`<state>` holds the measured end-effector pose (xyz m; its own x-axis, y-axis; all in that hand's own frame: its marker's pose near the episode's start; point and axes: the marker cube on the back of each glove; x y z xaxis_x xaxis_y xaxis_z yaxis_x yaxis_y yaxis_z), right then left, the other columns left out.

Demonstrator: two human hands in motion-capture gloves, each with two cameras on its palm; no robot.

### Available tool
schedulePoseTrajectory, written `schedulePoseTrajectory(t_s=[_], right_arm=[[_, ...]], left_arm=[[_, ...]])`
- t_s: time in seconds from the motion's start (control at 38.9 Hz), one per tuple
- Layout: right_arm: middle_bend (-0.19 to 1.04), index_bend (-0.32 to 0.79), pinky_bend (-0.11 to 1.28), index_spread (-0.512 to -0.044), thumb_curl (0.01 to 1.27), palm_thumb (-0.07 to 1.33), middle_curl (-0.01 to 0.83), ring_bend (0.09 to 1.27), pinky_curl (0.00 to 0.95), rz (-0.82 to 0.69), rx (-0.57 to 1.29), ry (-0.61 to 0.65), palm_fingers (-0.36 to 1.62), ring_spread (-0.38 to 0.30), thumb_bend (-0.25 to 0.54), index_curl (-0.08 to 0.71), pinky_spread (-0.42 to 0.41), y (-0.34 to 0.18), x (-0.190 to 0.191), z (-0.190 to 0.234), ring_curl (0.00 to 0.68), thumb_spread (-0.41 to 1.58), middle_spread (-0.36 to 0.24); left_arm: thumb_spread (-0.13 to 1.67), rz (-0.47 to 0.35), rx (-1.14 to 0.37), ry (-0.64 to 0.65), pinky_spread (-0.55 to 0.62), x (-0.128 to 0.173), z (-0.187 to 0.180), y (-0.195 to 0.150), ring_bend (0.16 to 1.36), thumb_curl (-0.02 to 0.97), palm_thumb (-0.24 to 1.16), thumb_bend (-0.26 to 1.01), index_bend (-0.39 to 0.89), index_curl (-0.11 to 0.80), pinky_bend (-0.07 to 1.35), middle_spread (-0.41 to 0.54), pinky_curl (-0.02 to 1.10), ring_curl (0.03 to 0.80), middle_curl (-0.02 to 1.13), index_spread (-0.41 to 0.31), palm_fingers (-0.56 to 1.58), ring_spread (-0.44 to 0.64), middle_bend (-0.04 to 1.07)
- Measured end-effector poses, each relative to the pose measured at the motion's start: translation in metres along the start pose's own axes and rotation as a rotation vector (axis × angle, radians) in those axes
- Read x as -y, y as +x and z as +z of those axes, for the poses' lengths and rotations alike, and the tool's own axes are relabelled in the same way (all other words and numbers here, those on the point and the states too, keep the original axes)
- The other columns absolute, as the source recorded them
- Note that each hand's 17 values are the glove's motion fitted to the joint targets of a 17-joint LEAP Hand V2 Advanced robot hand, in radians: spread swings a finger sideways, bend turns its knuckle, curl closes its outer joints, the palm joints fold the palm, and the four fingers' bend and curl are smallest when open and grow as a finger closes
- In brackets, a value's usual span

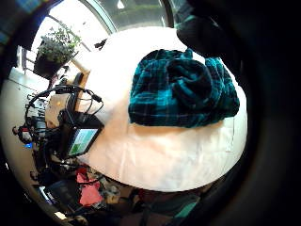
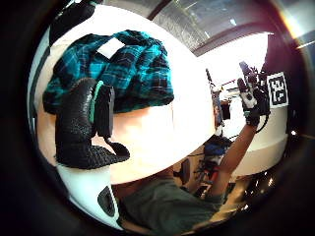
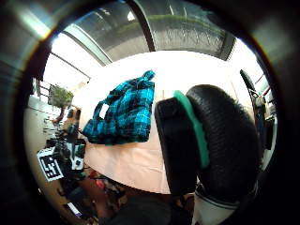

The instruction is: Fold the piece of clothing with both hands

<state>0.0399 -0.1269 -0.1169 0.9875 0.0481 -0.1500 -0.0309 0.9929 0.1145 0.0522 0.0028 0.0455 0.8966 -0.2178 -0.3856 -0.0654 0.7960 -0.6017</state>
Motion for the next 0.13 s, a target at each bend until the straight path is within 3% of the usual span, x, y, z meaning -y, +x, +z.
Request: schedulePoseTrajectory(t_s=[0.13], right_arm=[[0.19, 0.14, 0.65, -0.372, 0.31, 0.4, 0.348, 0.21, 0.344, 0.093, -0.014, -0.019, 0.2, 0.087, -0.013, 0.291, 0.208, 0.016, 0.005, 0.027, 0.275, 1.38, -0.086]], left_arm=[[1.35, 0.023, -0.012, -0.047, 0.24, -0.007, -0.001, 0.016, 0.4, 0.32, 0.52, -0.02, 0.13, 0.314, 0.38, -0.099, 0.33, 0.319, 0.41, -0.148, 0.52, 0.11, 0.19]])
